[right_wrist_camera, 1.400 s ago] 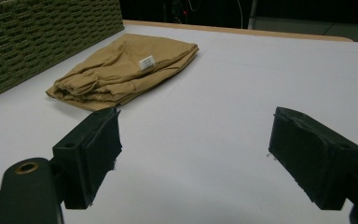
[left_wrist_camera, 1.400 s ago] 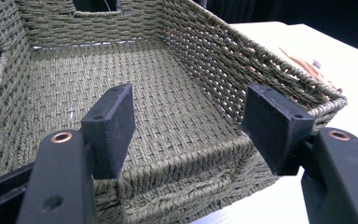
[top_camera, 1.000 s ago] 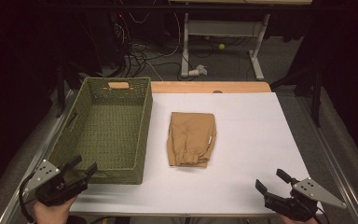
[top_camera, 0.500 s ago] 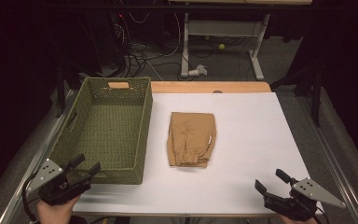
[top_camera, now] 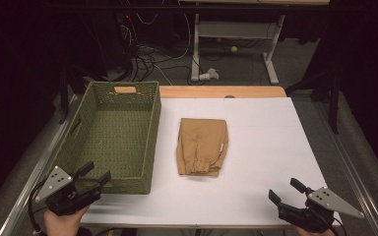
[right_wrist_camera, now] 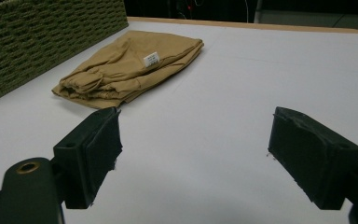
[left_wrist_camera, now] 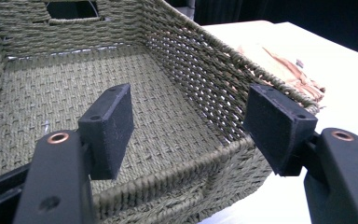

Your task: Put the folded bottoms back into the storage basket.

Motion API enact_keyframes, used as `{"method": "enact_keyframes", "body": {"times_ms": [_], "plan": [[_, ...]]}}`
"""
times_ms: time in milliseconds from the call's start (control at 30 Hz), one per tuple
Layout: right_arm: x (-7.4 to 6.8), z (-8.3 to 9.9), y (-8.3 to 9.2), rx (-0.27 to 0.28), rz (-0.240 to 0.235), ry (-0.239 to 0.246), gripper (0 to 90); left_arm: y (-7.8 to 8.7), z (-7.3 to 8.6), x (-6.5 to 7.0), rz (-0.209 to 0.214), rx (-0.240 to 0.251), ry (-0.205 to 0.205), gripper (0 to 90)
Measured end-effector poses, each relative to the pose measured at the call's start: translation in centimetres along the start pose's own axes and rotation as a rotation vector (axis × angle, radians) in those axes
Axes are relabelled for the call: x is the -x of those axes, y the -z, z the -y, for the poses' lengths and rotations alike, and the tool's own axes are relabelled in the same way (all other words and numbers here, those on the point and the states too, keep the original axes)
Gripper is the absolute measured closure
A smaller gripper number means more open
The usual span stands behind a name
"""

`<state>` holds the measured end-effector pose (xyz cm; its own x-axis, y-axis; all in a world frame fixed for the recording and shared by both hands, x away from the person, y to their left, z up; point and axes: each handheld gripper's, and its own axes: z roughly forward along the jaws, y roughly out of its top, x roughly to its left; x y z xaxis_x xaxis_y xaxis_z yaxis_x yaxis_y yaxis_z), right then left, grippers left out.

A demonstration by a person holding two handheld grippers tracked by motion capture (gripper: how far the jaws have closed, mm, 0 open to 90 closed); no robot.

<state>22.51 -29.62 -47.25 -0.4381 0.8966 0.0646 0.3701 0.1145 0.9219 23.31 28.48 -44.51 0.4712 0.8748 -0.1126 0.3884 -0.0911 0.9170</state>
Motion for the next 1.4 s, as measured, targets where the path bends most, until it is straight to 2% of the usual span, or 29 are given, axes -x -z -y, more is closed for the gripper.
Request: {"method": "enact_keyframes", "body": {"times_ms": [1400], "plan": [[0.0, 0.0, -0.1, -0.005, -0.005, -0.001, 18.1, -2.0, -0.9, 1.8, 0.08, -0.02, -0.039, 31.7]]}}
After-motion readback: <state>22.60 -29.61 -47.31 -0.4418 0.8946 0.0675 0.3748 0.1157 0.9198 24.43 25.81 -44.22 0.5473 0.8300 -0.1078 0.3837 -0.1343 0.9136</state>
